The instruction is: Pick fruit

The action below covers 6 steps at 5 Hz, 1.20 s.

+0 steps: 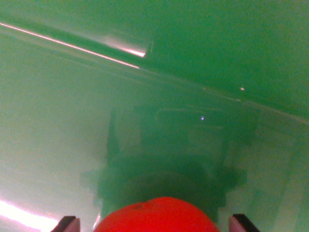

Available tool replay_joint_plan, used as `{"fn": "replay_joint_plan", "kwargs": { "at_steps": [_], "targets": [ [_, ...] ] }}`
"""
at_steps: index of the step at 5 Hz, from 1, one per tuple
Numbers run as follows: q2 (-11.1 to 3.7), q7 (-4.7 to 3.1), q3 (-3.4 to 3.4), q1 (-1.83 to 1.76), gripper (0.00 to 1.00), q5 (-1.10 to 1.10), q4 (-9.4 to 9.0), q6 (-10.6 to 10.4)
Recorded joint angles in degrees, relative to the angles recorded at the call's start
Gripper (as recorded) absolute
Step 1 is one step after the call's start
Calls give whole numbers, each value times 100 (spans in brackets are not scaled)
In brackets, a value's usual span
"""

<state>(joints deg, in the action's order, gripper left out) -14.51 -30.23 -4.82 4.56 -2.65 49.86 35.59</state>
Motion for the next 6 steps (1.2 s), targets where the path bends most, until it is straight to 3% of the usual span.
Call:
{"fn": "replay_joint_plan", "kwargs": {
  "at_steps": [3,6],
  "targets": [
    [16,2,-1,-1,100,2,29,45],
    [82,10,-3,-4,100,12,149,231]
  ]
}}
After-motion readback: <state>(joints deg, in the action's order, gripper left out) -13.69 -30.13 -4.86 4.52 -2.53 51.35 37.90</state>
